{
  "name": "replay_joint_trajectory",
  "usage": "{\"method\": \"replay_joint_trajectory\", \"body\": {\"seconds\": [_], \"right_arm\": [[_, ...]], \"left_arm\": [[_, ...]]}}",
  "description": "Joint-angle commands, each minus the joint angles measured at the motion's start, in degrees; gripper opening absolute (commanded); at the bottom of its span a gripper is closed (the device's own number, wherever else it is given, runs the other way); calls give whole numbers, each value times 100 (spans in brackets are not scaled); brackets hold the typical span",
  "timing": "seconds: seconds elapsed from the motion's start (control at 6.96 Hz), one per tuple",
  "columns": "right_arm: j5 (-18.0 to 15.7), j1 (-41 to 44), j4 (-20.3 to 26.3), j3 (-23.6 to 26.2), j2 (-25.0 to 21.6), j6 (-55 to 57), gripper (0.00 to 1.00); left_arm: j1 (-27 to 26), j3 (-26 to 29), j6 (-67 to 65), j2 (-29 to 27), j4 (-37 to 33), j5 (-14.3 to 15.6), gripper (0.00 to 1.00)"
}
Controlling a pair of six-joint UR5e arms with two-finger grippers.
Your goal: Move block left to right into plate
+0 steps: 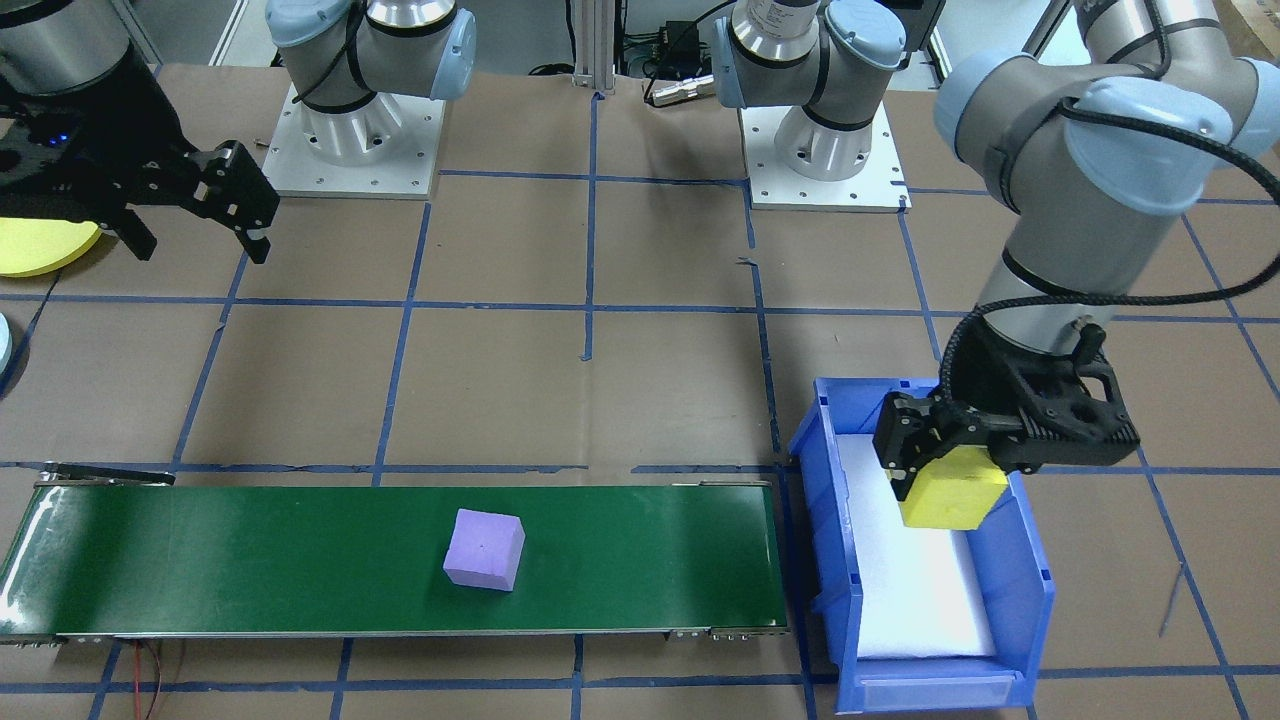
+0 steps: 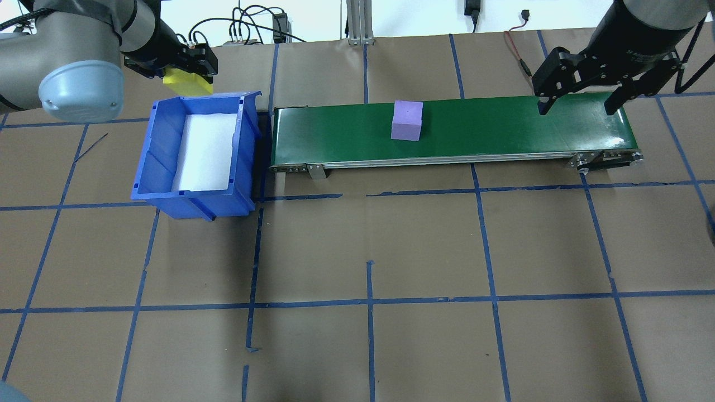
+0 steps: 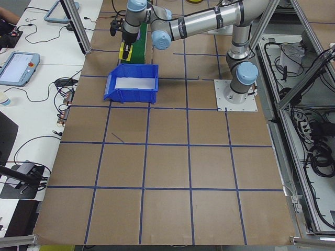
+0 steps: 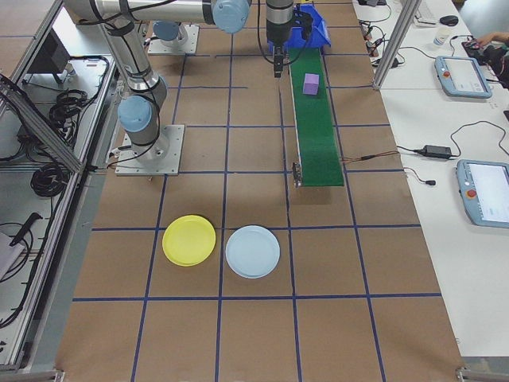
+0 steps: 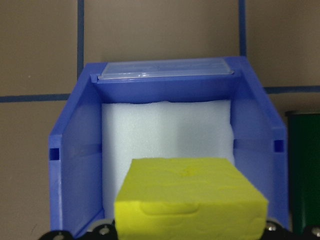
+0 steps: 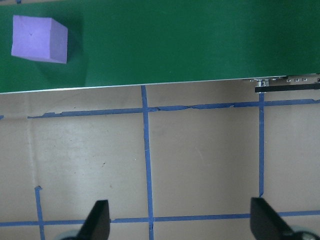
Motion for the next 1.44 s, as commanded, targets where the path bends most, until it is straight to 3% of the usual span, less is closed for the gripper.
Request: {"method": "replay_joint_trajectory", "body": {"seconds": [0.0,0.14,0.43,0.57,0.72,0.86,1.01,1.15,1.29], "right_arm": [[28,-527,-385,-246,803,-43,100],[141,-573,-728,-265,1278,-191,100],[309,-661,-1981,-335,2009,-394,100],[683,-731,-2049,-300,2273,-394,100],[757,-732,-2363,-317,2450,-386,100],[966,-732,-2784,-387,2687,-368,100],[1447,-723,-2814,-501,2759,-333,100],[1608,-715,-2797,-424,2707,-263,100],[1862,-714,-2831,-319,2750,-341,100]], "left_arm": [[-483,1,-780,-136,14,-37,31],[-589,1,-947,-407,75,-37,31],[-939,10,-1274,-1241,714,-37,31],[-1046,1,-1579,-1419,761,-80,31],[-1264,1,-1921,-1456,753,-81,33],[-1336,1,-1959,-1586,779,-81,41],[-1345,1,-1933,-1675,901,-81,64],[-1346,19,-1924,-1667,919,-63,100],[-1346,106,-1829,-1649,1085,-63,100]]}}
